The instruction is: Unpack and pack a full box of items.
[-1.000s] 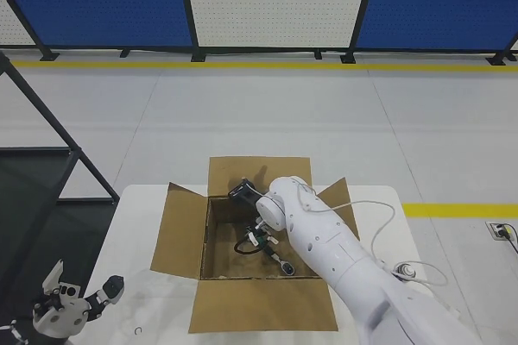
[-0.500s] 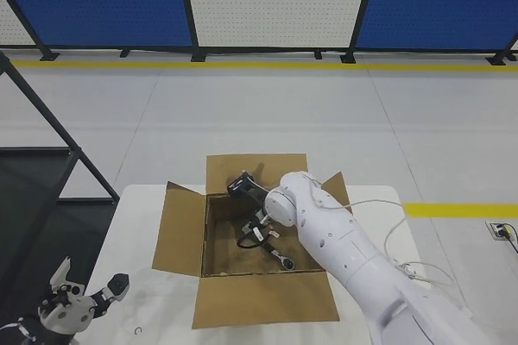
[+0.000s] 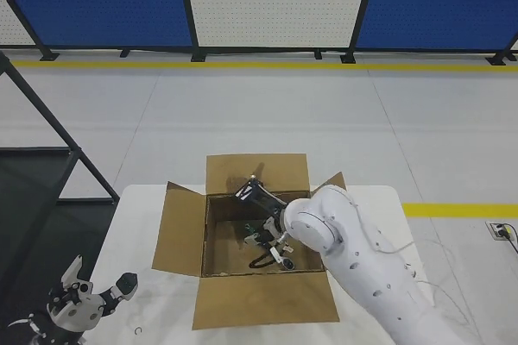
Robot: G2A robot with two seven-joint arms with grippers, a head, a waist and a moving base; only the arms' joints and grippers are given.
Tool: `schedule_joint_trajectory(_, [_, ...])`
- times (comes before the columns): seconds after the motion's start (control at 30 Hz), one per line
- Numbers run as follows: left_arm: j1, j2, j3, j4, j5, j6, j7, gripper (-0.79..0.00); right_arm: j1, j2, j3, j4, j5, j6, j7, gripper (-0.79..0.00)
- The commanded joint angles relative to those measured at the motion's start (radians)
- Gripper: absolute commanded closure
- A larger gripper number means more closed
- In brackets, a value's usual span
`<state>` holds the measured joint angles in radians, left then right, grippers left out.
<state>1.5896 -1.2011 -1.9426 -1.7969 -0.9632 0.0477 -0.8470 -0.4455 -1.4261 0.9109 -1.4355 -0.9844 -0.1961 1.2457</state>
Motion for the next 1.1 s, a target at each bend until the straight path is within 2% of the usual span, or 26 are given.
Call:
schedule_joint_trajectory(0.0, [0.001, 0.001, 0.000, -0.001, 0.000, -0.001, 0.001, -0.785, -0.086, 0.019, 0.052, -0.159, -0.028, -0.004, 0.004, -0.785])
schedule_joint_trajectory(0.07, [0.003, 0.001, -0.002, -0.001, -0.003, -0.002, 0.002, -0.785, -0.139, 0.031, 0.083, -0.234, -0.070, 0.016, 0.012, -0.785])
schedule_joint_trajectory(0.43, [0.005, 0.001, -0.005, -0.001, -0.007, -0.004, 0.001, -0.785, -0.139, 0.031, 0.083, -0.234, -0.070, 0.016, 0.012, -0.785])
schedule_joint_trajectory(0.57, [0.005, 0.001, -0.005, -0.001, -0.007, -0.004, 0.001, -0.785, -0.171, 0.039, 0.128, -0.301, -0.033, -0.016, -0.058, -0.785])
schedule_joint_trajectory(0.7, [0.005, 0.001, -0.005, -0.001, -0.007, -0.004, 0.001, -0.785, -0.228, 0.061, 0.241, -0.443, -0.034, -0.034, -0.056, -0.785])
schedule_joint_trajectory(0.87, [0.005, 0.001, -0.005, -0.001, -0.007, -0.004, 0.001, -0.785, -0.345, 0.092, 0.448, -0.640, 0.007, -0.059, -0.033, -0.785])
schedule_joint_trajectory(1.07, [0.005, 0.001, -0.005, -0.001, -0.007, -0.004, 0.001, -0.785, -0.498, 0.123, 0.690, -0.807, 0.044, -0.099, 0.007, -0.785])
